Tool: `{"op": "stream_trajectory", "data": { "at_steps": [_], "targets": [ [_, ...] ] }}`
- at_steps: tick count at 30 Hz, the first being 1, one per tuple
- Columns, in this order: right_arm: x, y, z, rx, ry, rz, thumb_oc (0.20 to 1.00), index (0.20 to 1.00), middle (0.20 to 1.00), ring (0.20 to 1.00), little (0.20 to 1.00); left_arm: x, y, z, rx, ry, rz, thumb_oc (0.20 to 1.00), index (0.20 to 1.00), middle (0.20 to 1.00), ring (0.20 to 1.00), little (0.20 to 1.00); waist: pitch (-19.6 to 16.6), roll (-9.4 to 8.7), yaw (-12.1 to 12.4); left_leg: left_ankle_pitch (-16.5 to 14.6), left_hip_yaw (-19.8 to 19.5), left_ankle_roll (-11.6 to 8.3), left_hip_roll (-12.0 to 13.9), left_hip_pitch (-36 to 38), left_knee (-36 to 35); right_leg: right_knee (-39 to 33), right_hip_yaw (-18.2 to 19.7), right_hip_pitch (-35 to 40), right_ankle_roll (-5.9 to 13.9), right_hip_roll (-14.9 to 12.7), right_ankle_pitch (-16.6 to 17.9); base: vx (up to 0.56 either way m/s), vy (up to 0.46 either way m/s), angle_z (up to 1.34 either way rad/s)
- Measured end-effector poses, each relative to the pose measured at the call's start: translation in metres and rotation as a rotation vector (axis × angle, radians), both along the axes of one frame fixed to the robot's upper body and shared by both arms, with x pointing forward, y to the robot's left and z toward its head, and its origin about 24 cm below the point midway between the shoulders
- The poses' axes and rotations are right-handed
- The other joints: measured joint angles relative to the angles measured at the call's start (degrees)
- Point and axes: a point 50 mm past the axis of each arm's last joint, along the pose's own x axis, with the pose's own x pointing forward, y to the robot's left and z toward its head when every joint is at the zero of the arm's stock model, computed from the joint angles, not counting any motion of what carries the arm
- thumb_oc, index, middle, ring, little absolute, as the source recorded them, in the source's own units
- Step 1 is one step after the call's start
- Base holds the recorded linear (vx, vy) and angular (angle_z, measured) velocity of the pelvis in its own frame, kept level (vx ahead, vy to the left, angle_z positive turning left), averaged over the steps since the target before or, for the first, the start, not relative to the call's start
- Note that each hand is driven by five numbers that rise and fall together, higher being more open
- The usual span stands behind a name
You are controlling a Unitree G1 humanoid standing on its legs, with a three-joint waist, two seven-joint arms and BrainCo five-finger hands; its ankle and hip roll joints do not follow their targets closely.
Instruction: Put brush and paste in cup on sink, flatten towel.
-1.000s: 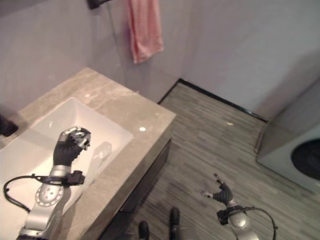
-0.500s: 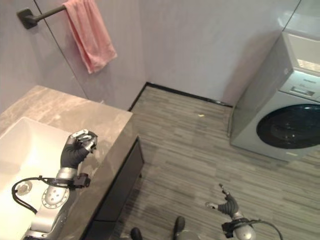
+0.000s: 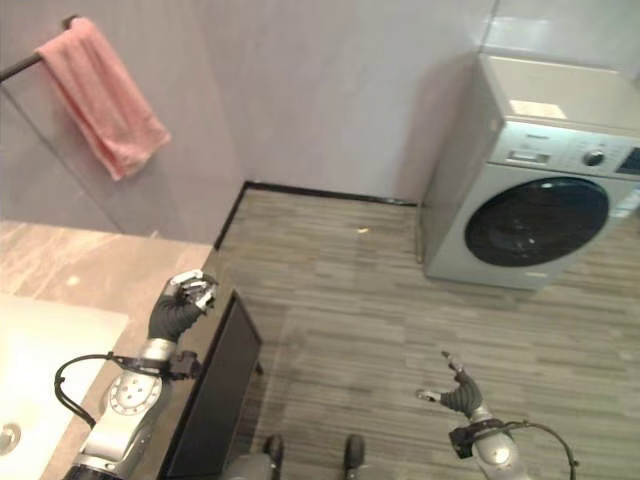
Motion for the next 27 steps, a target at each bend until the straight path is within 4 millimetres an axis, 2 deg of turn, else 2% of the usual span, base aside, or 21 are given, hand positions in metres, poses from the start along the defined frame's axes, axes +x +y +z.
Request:
{"op": "stream_trajectory", "data": {
  "at_steps": [4, 6, 7, 8, 9, 10, 13, 15, 17, 19, 20, 24, 27],
  "targets": [
    [-0.003, 0.002, -0.003, 0.012, 0.008, -0.01, 1.0, 1.0, 1.0, 1.0, 1.0, -0.005, 0.001, -0.004, 0.003, 0.02, -0.006, 0.2, 0.2, 0.2, 0.2, 0.2, -0.4, -1.42, -1.2, 3.5, 3.2, 1.02, -1.5, 3.7, -5.3, -0.8, 1.0, -0.4, 1.13, -2.1, 0.6, 0.05, 0.105, -0.31],
    [0.001, 0.006, -0.002, 0.021, -0.003, -0.003, 1.0, 1.0, 1.0, 1.0, 1.0, -0.009, 0.001, -0.008, 0.006, 0.038, -0.007, 0.2, 0.2, 0.2, 0.2, 0.2, -0.5, -1.23, -0.2, 3.7, 5.9, 1.23, -1.6, 5.6, -7.2, -1.8, 3.1, 0.0, 1.48, -2.2, 0.7, 0.03, 0.069, -0.57],
    [0.002, 0.008, -0.002, 0.025, -0.006, -0.002, 1.0, 1.0, 1.0, 1.0, 1.0, -0.01, 0.002, -0.009, 0.006, 0.043, -0.008, 0.2, 0.2, 0.2, 0.2, 0.2, -0.8, -1.16, 0.0, 3.9, 6.9, 1.51, -1.8, 5.9, -7.5, -2.3, 3.3, 0.1, 2.29, -2.3, 1.4, 0.03, 0.06, -0.46],
    [0.005, 0.011, -0.002, 0.031, -0.012, 0.005, 1.0, 1.0, 1.0, 1.0, 1.0, -0.01, 0.001, -0.009, 0.002, 0.044, -0.009, 0.2, 0.2, 0.2, 0.2, 0.2, -0.9, -1.26, 0.2, 4.3, 8.3, 1.94, -1.9, 6.5, -8.1, -2.8, 3.3, 0.1, 2.44, -2.7, 3.1, 0.03, 0.022, -0.59],
    [0.01, 0.015, -0.001, 0.033, -0.018, 0.027, 1.0, 1.0, 1.0, 1.0, 1.0, -0.013, 0.001, -0.011, 0.001, 0.054, -0.01, 0.2, 0.2, 0.2, 0.2, 0.2, -0.9, -0.97, 1.0, 4.4, 10.0, 1.98, -1.8, 7.6, -9.1, -2.8, 3.4, 0.2, 2.69, -2.9, 3.2, 0.05, 0.012, -0.59],
    [0.011, 0.017, -0.001, 0.033, -0.021, 0.034, 1.0, 1.0, 1.0, 1.0, 1.0, -0.013, 0.001, -0.012, 0.001, 0.058, -0.017, 0.2, 0.2, 0.2, 0.2, 0.2, -0.9, -0.76, 1.0, 4.3, 10.2, 2.12, -1.8, 7.8, -9.1, -3.6, 3.4, 0.9, 3.08, -3.0, 3.6, 0.06, 0.008, -0.34],
    [0.006, 0.019, -0.008, 0.022, 0.014, 0.047, 1.0, 1.0, 1.0, 1.0, 1.0, -0.012, -0.007, -0.019, -0.001, 0.089, -0.053, 0.2, 0.2, 0.2, 0.2, 0.2, -0.9, -0.32, 0.8, 4.3, 9.9, 1.96, -1.5, 10.6, -11.0, -4.4, 3.1, 3.1, 2.54, -2.2, 3.8, 0.06, -0.013, -0.02],
    [0.006, 0.019, -0.008, 0.021, 0.016, 0.047, 1.0, 1.0, 1.0, 1.0, 1.0, -0.014, -0.007, -0.024, 0.002, 0.112, -0.054, 0.413, 0.413, 0.413, 0.413, 0.413, -1.0, -0.26, 0.9, 4.0, 9.9, 1.56, -1.1, 11.1, -11.0, -4.6, 3.1, 3.8, 2.58, -1.8, 3.3, 0.04, -0.034, 0.0],
    [0.003, 0.016, -0.012, 0.014, 0.039, 0.034, 1.0, 1.0, 1.0, 1.0, 1.0, -0.016, -0.007, -0.041, 0.018, 0.189, -0.054, 0.583, 0.583, 0.583, 0.583, 0.583, -1.3, -0.17, 0.9, 3.7, 9.6, 1.12, -0.5, 11.9, -11.0, -4.9, 2.9, 4.6, 2.19, -1.2, 2.9, 0.03, -0.05, 0.05],
    [0.0, 0.015, -0.015, 0.013, 0.052, 0.03, 1.0, 1.0, 1.0, 1.0, 1.0, -0.02, -0.008, -0.06, 0.058, 0.278, -0.061, 0.89, 0.89, 0.89, 0.89, 0.89, -1.3, -0.08, 0.8, 3.7, 9.2, 0.93, -0.1, 11.9, -11.0, -4.9, 2.4, 4.8, 2.03, -0.9, 2.6, 0.04, -0.055, 0.09],
    [-0.002, 0.014, -0.016, 0.012, 0.061, 0.026, 1.0, 1.0, 1.0, 1.0, 1.0, -0.024, -0.008, -0.07, 0.075, 0.327, -0.066, 1.0, 1.0, 1.0, 1.0, 1.0, -1.4, -0.06, 0.6, 3.7, 8.6, 0.71, 0.0, 11.8, -11.1, -4.9, 1.5, 4.9, 1.83, -0.9, 2.3, 0.03, -0.055, 0.21],
    [-0.01, 0.01, -0.024, 0.005, 0.11, 0.002, 1.0, 1.0, 1.0, 1.0, 1.0, -0.039, -0.009, -0.1, 0.14, 0.471, -0.069, 1.0, 1.0, 1.0, 1.0, 1.0, -1.6, -0.08, 0.1, 4.0, 7.2, 0.09, 0.8, 10.9, -11.1, -4.9, 0.1, 4.9, 1.35, -0.2, 1.8, 0.01, -0.044, 0.17],
    [-0.016, 0.011, -0.028, 0.01, 0.131, -0.007, 1.0, 1.0, 1.0, 1.0, 1.0, -0.047, -0.006, -0.114, 0.16, 0.536, -0.051, 1.0, 1.0, 1.0, 1.0, 1.0, -2.1, -0.23, -0.3, 4.3, 6.5, -0.23, 1.2, 10.4, -11.1, -4.9, -0.2, 4.7, 1.06, 0.2, 1.6, -0.01, -0.016, 0.11]
  ]
}}
